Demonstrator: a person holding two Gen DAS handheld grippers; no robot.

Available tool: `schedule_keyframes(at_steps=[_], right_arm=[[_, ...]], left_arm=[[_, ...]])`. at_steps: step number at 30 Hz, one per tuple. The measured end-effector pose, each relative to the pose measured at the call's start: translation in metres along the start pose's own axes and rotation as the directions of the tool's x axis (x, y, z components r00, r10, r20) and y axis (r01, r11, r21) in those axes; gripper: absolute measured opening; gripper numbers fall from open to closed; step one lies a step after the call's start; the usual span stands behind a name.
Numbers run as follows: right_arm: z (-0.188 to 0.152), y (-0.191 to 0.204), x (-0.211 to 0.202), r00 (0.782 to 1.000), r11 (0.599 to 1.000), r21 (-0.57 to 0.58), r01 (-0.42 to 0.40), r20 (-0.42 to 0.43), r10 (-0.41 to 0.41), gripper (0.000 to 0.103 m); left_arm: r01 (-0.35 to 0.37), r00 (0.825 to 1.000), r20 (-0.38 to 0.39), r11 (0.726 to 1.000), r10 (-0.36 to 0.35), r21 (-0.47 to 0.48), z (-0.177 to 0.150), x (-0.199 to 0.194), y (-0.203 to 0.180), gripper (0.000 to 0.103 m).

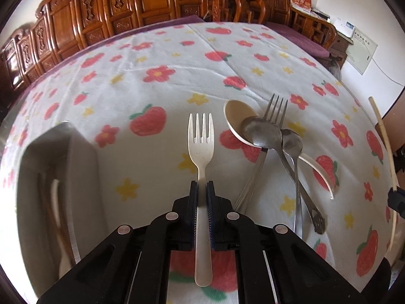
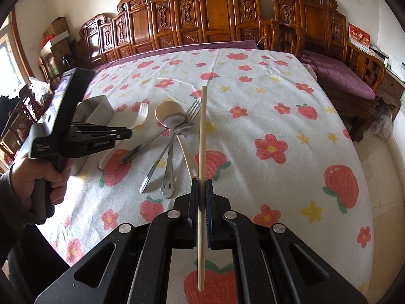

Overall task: Organize utensils
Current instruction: 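Grasp a white plastic fork with the left tool while the right tool holds the chopstick, then carry the white fork into the metal tray and open the left tool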

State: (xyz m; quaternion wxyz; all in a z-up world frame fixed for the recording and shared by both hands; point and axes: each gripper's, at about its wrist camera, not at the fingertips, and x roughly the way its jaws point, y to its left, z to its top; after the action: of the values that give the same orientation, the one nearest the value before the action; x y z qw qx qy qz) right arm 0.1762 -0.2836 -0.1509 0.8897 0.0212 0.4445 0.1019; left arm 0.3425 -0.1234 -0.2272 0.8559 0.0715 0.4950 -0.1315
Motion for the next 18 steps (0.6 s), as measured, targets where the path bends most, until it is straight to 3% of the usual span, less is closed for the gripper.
schedule_keyframes(at_steps=[10, 18], right_arm=[[0.007, 0.020, -0.021, 0.999, 0.999, -0.033, -0.019, 0.046, 0.020, 0.006], [0.014, 0.037, -0.034, 0.997, 0.998, -0.060, -0.031, 0.074, 0.035, 0.006]], left_arm=[[-0.017, 0.995, 0.099, 1.000, 0.016, 0.009, -0.002, -0.071, 0.009, 0.006], [-0.024, 0.990, 0.143, 1.000, 0.022, 0.015, -0.005, -0.106, 0.014, 0.006]])
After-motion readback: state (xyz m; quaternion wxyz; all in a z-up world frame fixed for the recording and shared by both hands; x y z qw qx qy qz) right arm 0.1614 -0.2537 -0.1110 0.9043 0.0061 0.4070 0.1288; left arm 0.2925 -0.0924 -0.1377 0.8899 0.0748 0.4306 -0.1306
